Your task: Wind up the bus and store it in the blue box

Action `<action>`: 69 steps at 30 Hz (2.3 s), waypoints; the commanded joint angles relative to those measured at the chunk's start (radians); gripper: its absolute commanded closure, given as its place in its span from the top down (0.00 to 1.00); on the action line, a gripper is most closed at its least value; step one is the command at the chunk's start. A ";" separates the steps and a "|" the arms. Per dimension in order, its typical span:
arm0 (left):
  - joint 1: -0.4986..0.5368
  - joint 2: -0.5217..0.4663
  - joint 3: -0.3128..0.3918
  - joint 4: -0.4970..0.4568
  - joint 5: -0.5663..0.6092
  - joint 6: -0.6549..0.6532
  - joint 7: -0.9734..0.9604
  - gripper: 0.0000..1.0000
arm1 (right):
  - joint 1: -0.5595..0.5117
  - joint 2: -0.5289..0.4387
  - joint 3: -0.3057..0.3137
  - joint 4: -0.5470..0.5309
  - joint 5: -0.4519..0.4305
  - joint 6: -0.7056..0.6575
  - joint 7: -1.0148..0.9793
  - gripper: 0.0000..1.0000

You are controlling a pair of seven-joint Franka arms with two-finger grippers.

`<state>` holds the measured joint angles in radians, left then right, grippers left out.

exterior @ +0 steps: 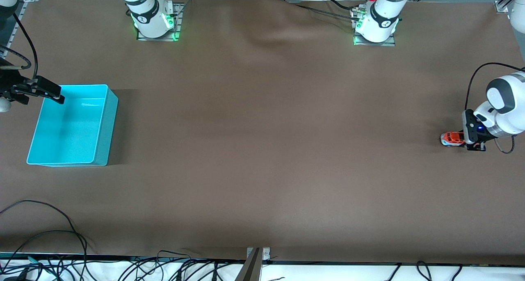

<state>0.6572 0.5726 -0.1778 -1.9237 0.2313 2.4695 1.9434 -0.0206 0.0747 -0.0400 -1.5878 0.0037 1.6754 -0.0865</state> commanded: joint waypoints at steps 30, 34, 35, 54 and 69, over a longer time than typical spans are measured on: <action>-0.048 -0.069 0.001 0.018 0.033 -0.194 -0.069 1.00 | -0.001 0.007 -0.001 0.020 0.019 -0.008 0.001 1.00; -0.068 -0.118 -0.002 0.018 0.033 -0.250 -0.106 1.00 | -0.001 0.007 -0.001 0.020 0.019 -0.008 0.001 1.00; -0.077 -0.134 -0.005 0.018 0.033 -0.268 -0.124 1.00 | -0.001 0.007 -0.001 0.020 0.019 -0.008 0.001 1.00; -0.082 -0.250 -0.282 0.248 0.016 -0.693 -0.616 1.00 | -0.001 0.007 -0.001 0.020 0.019 -0.008 0.001 1.00; -0.082 -0.255 -0.428 0.362 -0.102 -0.822 -1.053 1.00 | -0.001 0.007 -0.003 0.020 0.018 -0.008 0.001 1.00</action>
<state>0.5686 0.3086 -0.5745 -1.6119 0.1679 1.6822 0.9921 -0.0205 0.0746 -0.0401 -1.5878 0.0038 1.6754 -0.0865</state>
